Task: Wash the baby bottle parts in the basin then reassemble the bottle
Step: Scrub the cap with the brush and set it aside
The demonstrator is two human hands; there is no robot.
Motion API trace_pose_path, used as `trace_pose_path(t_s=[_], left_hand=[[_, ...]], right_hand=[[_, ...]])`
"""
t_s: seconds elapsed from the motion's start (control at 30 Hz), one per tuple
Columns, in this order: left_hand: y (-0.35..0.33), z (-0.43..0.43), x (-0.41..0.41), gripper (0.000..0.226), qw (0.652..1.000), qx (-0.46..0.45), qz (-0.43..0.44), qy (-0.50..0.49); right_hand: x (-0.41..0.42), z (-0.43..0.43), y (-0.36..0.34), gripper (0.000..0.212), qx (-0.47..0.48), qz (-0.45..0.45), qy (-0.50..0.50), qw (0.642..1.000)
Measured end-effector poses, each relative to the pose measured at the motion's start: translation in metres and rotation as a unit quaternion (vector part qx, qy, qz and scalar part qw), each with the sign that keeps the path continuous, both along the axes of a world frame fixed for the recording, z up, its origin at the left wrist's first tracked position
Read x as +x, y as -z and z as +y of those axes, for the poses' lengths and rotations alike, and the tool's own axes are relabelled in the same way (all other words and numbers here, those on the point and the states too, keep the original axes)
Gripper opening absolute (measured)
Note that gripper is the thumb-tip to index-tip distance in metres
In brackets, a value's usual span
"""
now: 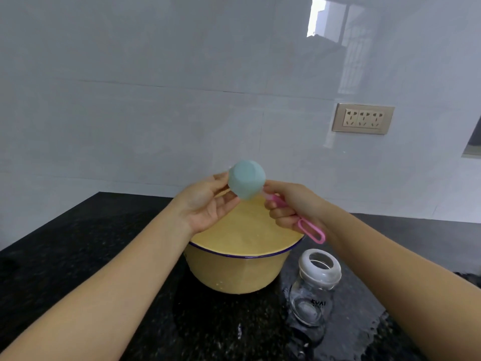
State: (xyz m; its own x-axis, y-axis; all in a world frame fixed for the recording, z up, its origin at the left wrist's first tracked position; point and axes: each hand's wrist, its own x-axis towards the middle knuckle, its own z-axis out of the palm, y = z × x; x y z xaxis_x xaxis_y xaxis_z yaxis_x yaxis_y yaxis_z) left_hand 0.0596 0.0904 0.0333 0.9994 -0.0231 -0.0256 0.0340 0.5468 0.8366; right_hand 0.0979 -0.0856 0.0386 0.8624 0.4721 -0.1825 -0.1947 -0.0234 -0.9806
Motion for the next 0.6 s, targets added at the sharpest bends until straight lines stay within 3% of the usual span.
trace_pose_path(t_s=[0.07,0.13,0.27,0.4,0.47,0.53,0.6], left_hand=[[0.004,-0.008,0.004,0.011,0.992,0.093,-0.049,-0.071],[0.010,-0.013,0.007,0.012,0.960,0.213,-0.106,-0.147],[0.016,-0.013,0.008,0.010,0.815,0.471,-0.232,-0.246],[0.016,-0.011,0.008,0.010,0.694,0.605,-0.287,-0.263],[0.019,-0.005,0.008,0.013,0.643,0.664,-0.290,-0.248],[0.020,0.000,0.006,0.015,0.611,0.703,-0.287,-0.224],[0.022,0.001,0.004,0.018,0.581,0.732,-0.288,-0.209]], right_hand=[[0.001,0.000,0.000,0.020,0.023,0.027,0.008,0.999],[0.001,-0.001,-0.001,0.025,0.017,0.043,0.012,0.999],[-0.006,0.003,0.000,0.021,-0.006,0.077,-0.008,0.997],[-0.016,0.010,-0.002,0.009,-0.049,0.052,-0.044,0.996],[-0.020,0.012,-0.006,0.023,-0.086,0.027,-0.057,0.994],[-0.022,0.010,-0.010,0.047,-0.136,-0.008,-0.057,0.989],[-0.021,0.009,-0.011,0.056,-0.182,-0.036,-0.052,0.981]])
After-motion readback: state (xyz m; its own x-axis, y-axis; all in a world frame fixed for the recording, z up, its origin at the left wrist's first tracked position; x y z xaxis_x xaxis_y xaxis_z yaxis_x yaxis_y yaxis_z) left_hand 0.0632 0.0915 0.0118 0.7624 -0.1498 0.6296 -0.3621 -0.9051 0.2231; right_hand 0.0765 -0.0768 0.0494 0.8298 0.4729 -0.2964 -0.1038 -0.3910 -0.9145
